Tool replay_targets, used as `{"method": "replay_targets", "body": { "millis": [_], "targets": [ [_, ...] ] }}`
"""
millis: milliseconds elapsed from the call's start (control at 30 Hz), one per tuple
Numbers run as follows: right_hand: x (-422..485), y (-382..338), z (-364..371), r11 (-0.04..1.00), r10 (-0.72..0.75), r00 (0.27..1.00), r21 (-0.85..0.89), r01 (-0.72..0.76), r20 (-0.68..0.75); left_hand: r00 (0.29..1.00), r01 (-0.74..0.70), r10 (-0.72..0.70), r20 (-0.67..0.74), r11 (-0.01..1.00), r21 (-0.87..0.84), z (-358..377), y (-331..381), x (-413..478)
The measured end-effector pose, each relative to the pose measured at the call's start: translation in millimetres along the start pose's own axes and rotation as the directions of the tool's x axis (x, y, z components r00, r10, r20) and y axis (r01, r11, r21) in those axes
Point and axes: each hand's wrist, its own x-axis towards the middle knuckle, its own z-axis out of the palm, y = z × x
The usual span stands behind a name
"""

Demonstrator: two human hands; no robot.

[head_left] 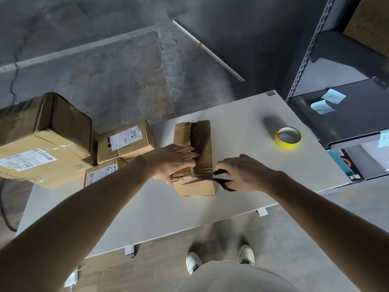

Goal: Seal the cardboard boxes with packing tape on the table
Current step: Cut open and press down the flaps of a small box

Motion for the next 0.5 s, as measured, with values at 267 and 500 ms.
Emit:
{"method": "replay_targets", "body": {
  "millis": [267,500],
  "targets": [
    [8.7,-4.4,1.1,0.999,-0.026,0.998,-0.042,0.028,0.050,0.996,-0.050,0.044,-0.075,0.996,-0.073,-0.4,-6.3,2.0],
    [12.6,-8.4,3.2,0.989,-0.087,0.996,-0.116,0.089,0.023,0.994,-0.068,0.062,-0.095,0.995,-0.066,1.8,-7.2,3.6]
  ]
}}
